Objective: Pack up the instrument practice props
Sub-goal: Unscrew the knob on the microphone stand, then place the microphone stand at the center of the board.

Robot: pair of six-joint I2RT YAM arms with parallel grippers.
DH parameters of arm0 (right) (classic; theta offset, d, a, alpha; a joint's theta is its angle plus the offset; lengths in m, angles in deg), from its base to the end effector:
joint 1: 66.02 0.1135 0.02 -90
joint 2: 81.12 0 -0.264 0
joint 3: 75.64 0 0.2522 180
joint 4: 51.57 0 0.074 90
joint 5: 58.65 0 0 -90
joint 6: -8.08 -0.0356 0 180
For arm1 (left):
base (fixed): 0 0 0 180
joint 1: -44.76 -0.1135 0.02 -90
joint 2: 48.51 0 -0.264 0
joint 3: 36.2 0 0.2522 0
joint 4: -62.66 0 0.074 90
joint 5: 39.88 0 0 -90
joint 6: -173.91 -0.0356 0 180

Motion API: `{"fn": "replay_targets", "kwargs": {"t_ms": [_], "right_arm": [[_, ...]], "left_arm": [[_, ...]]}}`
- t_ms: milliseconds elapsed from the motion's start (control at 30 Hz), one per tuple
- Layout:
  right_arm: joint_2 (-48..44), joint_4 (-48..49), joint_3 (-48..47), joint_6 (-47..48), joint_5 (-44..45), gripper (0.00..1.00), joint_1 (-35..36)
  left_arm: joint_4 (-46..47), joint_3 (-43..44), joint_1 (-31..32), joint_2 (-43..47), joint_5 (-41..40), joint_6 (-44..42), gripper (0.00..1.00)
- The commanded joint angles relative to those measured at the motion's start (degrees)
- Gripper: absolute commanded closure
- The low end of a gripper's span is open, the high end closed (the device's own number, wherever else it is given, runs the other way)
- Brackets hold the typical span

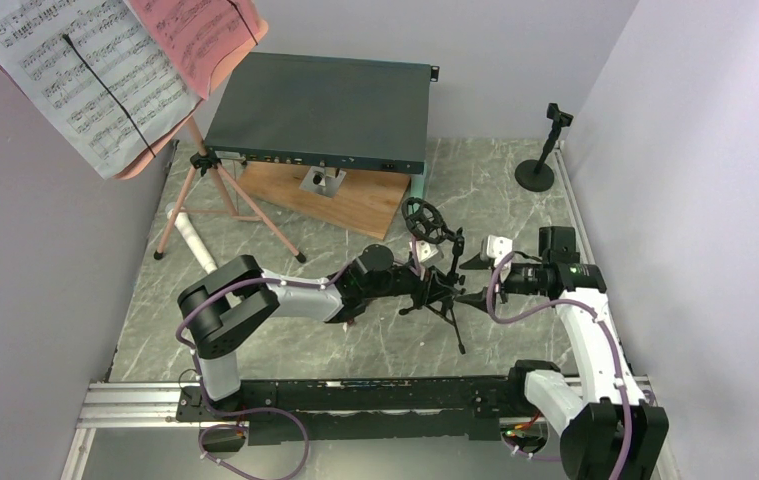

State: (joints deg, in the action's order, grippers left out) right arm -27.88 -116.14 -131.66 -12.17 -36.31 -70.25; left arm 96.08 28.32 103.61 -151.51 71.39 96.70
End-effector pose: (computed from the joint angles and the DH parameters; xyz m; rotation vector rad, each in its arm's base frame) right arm 0.1573 0.0214 0.2601 -1.3381 1.4695 0.7528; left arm 0.1874 -0.3349 0.2044 0.9811 1.5233 -1.2285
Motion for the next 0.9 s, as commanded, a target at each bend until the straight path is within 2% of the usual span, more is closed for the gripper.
{"fn": "replay_targets", "kwargs": {"t_ms": [0,133,200,300,433,600,700,867], "right_arm": [[1.12,3.64,-0.28,-4.78,-7.44,0.24,0.1],[3.08,8.12,-0.65,-11.69,-10.56,0.2,0.1],[5.68,6.24,-2.41,-10.71,-11.45,0.21,0.1],[10.73,-0.65,-5.96,-4.63,-12.27,0.26,0.1],[17.15,-10.99,-10.34,4.95,-11.85,0.4,0.18],[22.28,-21.13,-11.72,16.94,-11.26,0.5,0.49],[22.6,-20.52,-10.94,17.86,-9.89,0.52,0.71],[20.12,-11.77,-8.01,10.34,-7.76,0.54,1.11]], "left_arm": [[5.47,1.28,-0.31,1.21,0.63,-0.17,1.0],[5.67,0.88,-0.31,1.48,1.24,-0.46,1.0],[5.94,0.75,-0.25,1.49,1.59,-0.49,1.0],[6.46,0.66,-0.31,1.32,2.17,-0.53,1.0],[6.96,0.35,-0.31,1.39,2.36,-0.5,1.0],[7.11,0.21,-0.31,1.45,2.72,-0.66,1.0],[7.05,0.21,-0.31,1.42,2.72,-0.75,1.0],[7.11,0.39,-0.31,1.27,2.87,-0.54,1.0]]}}
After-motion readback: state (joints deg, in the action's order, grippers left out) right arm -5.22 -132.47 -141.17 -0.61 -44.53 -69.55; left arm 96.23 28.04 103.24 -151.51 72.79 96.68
